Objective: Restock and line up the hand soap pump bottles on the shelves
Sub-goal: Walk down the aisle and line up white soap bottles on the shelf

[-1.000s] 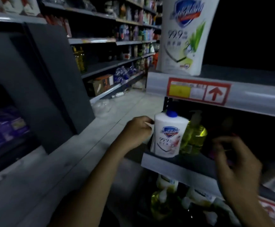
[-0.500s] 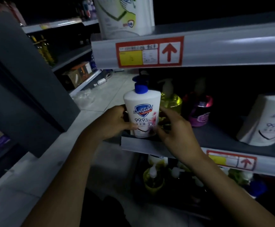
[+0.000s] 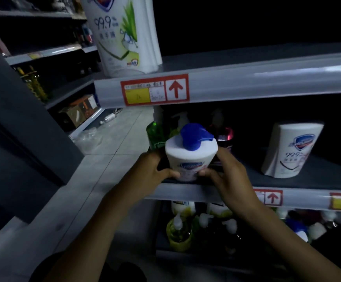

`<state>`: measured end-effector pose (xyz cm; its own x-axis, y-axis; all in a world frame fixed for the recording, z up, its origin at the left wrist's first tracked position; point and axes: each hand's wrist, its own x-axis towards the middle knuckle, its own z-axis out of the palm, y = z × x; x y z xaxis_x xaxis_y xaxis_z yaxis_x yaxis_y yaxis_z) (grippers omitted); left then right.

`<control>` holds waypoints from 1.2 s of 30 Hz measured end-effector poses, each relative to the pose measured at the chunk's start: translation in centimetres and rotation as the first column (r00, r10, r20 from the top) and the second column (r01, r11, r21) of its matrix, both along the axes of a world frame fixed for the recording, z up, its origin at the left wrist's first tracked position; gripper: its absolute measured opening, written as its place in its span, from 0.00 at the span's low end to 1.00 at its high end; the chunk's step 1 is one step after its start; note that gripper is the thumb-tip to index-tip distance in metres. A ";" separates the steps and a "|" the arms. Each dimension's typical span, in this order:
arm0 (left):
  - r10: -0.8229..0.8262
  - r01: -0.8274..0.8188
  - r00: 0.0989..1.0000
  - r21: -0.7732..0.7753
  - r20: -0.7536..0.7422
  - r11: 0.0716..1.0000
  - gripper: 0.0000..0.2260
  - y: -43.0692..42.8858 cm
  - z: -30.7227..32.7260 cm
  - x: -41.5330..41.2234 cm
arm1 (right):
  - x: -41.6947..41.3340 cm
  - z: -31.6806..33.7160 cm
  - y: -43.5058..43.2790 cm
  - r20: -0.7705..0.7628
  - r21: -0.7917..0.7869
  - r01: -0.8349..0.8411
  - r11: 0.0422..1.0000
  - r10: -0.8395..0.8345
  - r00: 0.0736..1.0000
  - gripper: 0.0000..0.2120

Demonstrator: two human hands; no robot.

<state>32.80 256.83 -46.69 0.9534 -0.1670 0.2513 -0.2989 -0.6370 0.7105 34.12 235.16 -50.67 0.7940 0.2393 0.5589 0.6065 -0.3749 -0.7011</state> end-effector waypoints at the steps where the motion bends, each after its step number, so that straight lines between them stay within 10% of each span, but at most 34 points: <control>1: 0.004 -0.004 1.000 0.003 0.019 1.000 0.17 -0.4 0.1 -0.3 | -0.3 0.4 -0.5 0.028 0.011 -0.003 1.000 0.002 1.000 0.21; 8: -0.016 -0.049 0.913 0.148 0.408 0.988 0.30 -4.5 3.8 -3.3 | -3.5 5.8 -3.5 0.264 0.071 -0.001 0.997 -0.018 0.964 0.26; 15: 0.051 -0.252 0.511 0.093 0.858 0.963 0.22 -9.3 11.3 -5.2 | -4.9 14.5 -5.1 0.358 0.271 -0.115 0.956 0.011 0.933 0.21; 27: 0.274 -0.258 0.720 -0.121 0.637 0.959 0.21 -9.9 16.8 0.4 | 1.3 22.9 -3.9 0.351 0.041 -0.005 0.999 -0.009 0.936 0.16; 36: 0.348 -0.423 0.687 -0.038 0.638 0.905 0.28 -9.8 17.2 2.4 | 4.5 23.7 -3.5 0.125 -0.031 0.031 0.999 -0.027 0.992 0.14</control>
